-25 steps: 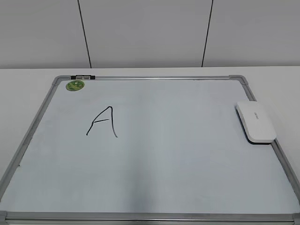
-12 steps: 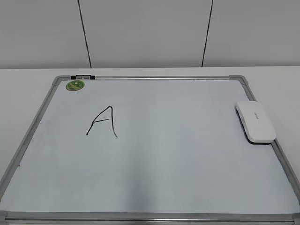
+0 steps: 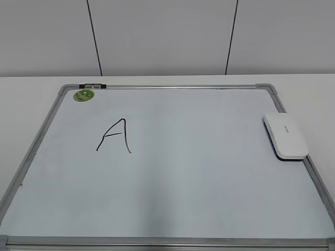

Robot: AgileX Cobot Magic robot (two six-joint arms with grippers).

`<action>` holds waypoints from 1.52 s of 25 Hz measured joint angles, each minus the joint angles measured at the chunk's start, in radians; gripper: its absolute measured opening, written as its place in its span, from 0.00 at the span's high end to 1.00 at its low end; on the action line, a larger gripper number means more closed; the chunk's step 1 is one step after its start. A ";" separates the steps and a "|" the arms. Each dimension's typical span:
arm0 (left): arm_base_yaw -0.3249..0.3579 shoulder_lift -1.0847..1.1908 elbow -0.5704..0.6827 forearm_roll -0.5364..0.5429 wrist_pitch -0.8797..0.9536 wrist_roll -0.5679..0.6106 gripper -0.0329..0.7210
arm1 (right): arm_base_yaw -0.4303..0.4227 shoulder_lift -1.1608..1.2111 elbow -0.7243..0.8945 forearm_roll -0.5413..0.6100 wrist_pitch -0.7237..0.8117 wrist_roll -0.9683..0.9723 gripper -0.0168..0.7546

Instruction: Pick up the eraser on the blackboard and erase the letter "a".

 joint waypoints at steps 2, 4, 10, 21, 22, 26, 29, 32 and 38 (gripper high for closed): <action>0.000 0.000 0.000 0.000 0.000 0.000 0.37 | 0.000 0.000 0.000 0.000 0.000 0.000 0.22; 0.000 0.000 0.000 0.000 0.000 0.000 0.37 | 0.000 0.000 0.000 0.001 0.000 0.000 0.22; 0.000 -0.065 0.000 0.000 0.000 0.000 0.37 | -0.004 -0.051 0.000 0.002 0.000 0.000 0.22; 0.000 -0.335 0.000 0.000 0.004 0.000 0.37 | -0.035 -0.225 0.000 0.002 0.000 0.000 0.22; 0.000 -0.337 0.000 0.000 0.004 0.000 0.37 | -0.035 -0.239 0.000 0.002 0.000 0.000 0.22; 0.000 -0.337 0.000 0.001 0.009 0.000 0.37 | -0.035 -0.287 0.000 0.002 0.002 0.000 0.22; 0.000 -0.337 0.000 0.001 0.009 0.000 0.37 | -0.035 -0.293 0.000 0.002 0.002 0.000 0.22; 0.000 -0.337 0.000 0.001 0.009 0.000 0.37 | -0.035 -0.293 0.000 0.002 0.002 0.000 0.22; 0.000 -0.337 0.000 0.001 0.009 0.000 0.37 | -0.035 -0.293 0.000 0.003 0.002 0.000 0.22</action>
